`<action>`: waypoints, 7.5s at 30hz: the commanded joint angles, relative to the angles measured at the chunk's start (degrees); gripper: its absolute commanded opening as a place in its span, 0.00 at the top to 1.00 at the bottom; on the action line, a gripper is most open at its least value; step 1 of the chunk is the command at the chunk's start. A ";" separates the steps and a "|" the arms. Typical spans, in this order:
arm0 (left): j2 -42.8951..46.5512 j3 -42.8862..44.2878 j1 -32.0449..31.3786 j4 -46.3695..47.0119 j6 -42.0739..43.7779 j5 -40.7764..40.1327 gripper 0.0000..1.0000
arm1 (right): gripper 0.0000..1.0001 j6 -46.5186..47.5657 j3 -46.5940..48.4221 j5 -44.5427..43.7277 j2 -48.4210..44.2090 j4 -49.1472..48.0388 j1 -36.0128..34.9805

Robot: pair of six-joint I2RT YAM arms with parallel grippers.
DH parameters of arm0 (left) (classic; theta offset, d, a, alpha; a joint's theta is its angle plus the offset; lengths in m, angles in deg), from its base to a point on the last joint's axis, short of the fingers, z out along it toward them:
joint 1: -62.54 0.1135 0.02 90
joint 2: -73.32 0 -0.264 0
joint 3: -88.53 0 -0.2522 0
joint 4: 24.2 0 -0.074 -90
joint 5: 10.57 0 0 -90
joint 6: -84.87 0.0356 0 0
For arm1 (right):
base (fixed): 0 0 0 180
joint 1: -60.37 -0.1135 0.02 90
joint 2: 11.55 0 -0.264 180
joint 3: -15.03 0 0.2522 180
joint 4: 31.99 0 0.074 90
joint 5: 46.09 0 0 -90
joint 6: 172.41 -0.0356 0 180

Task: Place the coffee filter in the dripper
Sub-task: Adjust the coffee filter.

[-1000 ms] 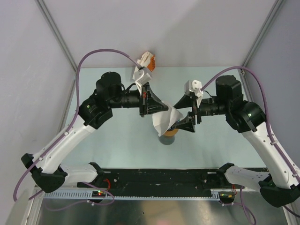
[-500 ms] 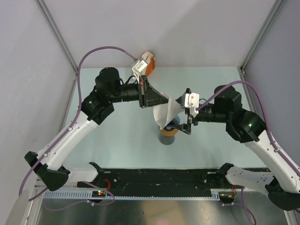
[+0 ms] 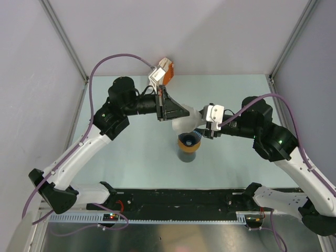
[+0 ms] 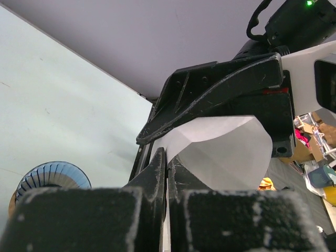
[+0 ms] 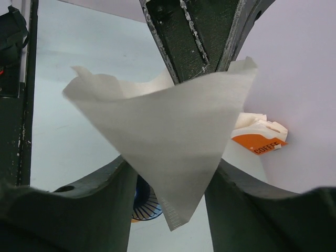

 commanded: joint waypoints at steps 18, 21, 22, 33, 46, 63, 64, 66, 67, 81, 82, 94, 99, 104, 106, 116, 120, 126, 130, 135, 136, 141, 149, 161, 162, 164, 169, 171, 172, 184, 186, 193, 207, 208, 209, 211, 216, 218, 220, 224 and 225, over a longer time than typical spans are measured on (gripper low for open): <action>2.98 -0.38 -1.96 1.45 9.23 1.64 0.95 | 0.70 -4.58 0.52 6.68 -1.20 -0.95 3.56; 3.84 -0.33 -1.54 0.15 12.32 1.32 0.75 | 0.71 -6.24 0.57 8.50 -1.32 -0.99 4.97; 4.36 -0.37 -1.26 -0.07 13.20 1.27 0.67 | 0.71 -6.78 0.55 9.30 -1.37 -1.01 5.34; 9.43 1.50 5.75 -4.57 26.33 5.62 0.07 | 0.77 -16.82 0.55 19.31 -0.67 -0.97 9.82; 6.65 6.03 -4.87 -14.99 37.58 -3.68 0.01 | 0.80 -22.79 0.55 25.81 0.18 -1.43 10.19; 1.61 9.92 -9.62 -15.05 34.11 1.14 0.62 | 0.80 -24.69 0.56 27.16 0.63 -1.47 8.61; 1.49 9.98 -9.61 -15.05 33.55 1.49 0.69 | 0.80 -24.93 0.54 27.11 0.66 -1.65 8.61; 1.49 10.02 -9.65 -15.05 33.04 2.02 0.84 | 0.79 -25.90 0.60 27.26 0.50 -2.00 9.01; 1.56 9.99 -9.58 -15.01 32.92 2.15 0.90 | 0.76 -26.59 0.61 27.34 0.42 -2.21 9.43; 1.69 9.40 -6.90 -12.01 27.31 2.99 1.00 | 0.54 -35.69 1.70 29.09 -2.53 -6.28 17.34; 1.58 9.46 -6.75 -11.73 27.03 3.12 1.00 | 0.55 -35.66 1.73 29.31 -2.46 -6.20 17.37; 1.41 9.42 -6.03 -10.26 25.24 3.33 1.00 | 0.64 -33.11 1.75 28.25 -1.75 -3.68 17.23; 1.36 9.29 -5.90 -10.00 25.08 3.42 1.00 | 0.76 -33.23 1.77 29.06 -1.59 -3.74 17.22; 1.43 9.05 -5.75 -9.81 25.04 3.66 1.00 | 0.92 -33.31 1.80 29.52 -1.56 -3.97 17.29; 1.49 8.80 -5.80 -9.81 25.17 3.83 1.00 | 0.98 -33.71 1.77 29.55 -1.48 -4.42 17.31; 1.59 7.23 -5.69 -9.69 25.93 4.58 1.00 | 0.68 -37.92 2.58 28.28 -1.54 -9.84 17.33; 1.42 6.89 -5.70 -9.78 26.11 4.72 1.00 | 0.78 -39.04 3.54 29.25 -1.02 -10.89 17.31; 1.46 6.46 -5.76 -9.72 26.49 4.63 1.00 | 0.97 -39.16 4.77 30.42 -0.53 -10.67 17.40; 1.29 6.20 -5.68 -9.68 26.68 4.64 1.00 | 0.73 -40.28 5.16 29.78 -0.34 -11.93 17.40; 1.07 5.62 -5.66 -9.67 26.93 5.12 1.00 | 0.79 -41.85 5.89 29.65 0.47 -13.68 17.40; 1.09 5.50 -5.70 -9.64 27.06 5.11 1.00 | 0.85 -42.12 5.93 29.94 0.62 -13.99 17.40; 1.35 4.96 -5.67 -9.71 27.77 5.17 1.00 | 0.98 -43.40 6.10 30.09 0.73 -15.09 17.40; 1.34 4.03 -5.71 -9.71 28.53 5.47 1.00 | 0.81 -44.90 7.62 30.16 1.44 -15.94 17.53; 0.95 6.98 -4.80 -9.70 27.48 6.70 1.00 | 0.45 -38.94 6.56 32.57 1.19 -3.60 19.89; 1.03 7.06 -4.70 -9.74 27.42 6.77 1.00 | 0.47 -37.24 5.70 32.68 0.94 -1.57 19.92; 1.00 7.05 -4.49 -9.73 27.37 7.03 1.00 | 0.54 -35.11 4.30 32.74 0.31 0.71 19.79; 0.58 7.56 -4.46 -9.69 27.19 7.93 1.00 | 0.65 -33.51 3.11 32.03 0.67 2.52 18.79; 0.53 7.92 -4.45 -9.69 27.23 8.06 1.00 | 0.66 -33.17 2.91 31.94 1.16 3.11 18.32; 0.47 8.06 -4.48 -9.69 27.34 8.03 1.00 | 0.66 -32.95 2.86 31.97 1.27 3.37 17.99; 0.60 8.88 -4.37 -9.65 27.74 7.39 1.00 | 0.86 -32.34 2.12 33.09 1.57 5.07 17.03; 0.47 9.11 -4.32 -9.68 27.92 7.45 1.00 | 0.91 -32.43 2.13 33.06 1.52 4.96 17.02; 0.30 9.49 -4.10 -9.74 28.05 6.59 0.99 | 1.00 -32.97 2.11 32.81 1.40 4.46 17.10; 5.57 4.89 2.81 -6.44 20.95 4.11 0.00 | 1.00 -50.01 1.33 33.88 1.67 -14.85 20.62; 6.32 3.64 3.02 -5.03 20.07 3.94 0.00 | 1.00 -52.57 1.06 33.86 1.70 -16.86 20.81; 6.92 1.83 3.13 -3.72 19.19 3.86 0.00 | 1.00 -54.74 0.57 33.81 1.77 -20.15 21.09; 8.14 -1.99 3.25 1.29 15.47 3.99 0.00 | 1.00 -60.03 -0.43 33.57 1.94 -26.20 21.49; 8.73 -10.17 3.23 22.81 1.15 3.05 0.00 | 1.00 -68.38 -1.32 32.44 2.65 -35.43 21.86; 7.16 -10.35 3.19 28.27 -4.02 2.03 0.00 | 1.00 -70.32 -1.45 31.84 2.93 -37.27 21.88; 5.76 -10.29 3.11 33.66 -8.41 0.79 0.00 | 1.00 -71.97 -1.53 31.08 3.18 -39.27 21.90; 3.00 -10.12 2.25 42.35 -14.62 -1.81 0.01 | 1.00 -74.64 -1.50 29.28 3.92 -41.82 21.91; 2.49 -10.28 1.90 44.46 -15.65 -2.18 0.01 | 1.00 -75.04 -1.54 28.88 4.15 -42.08 21.90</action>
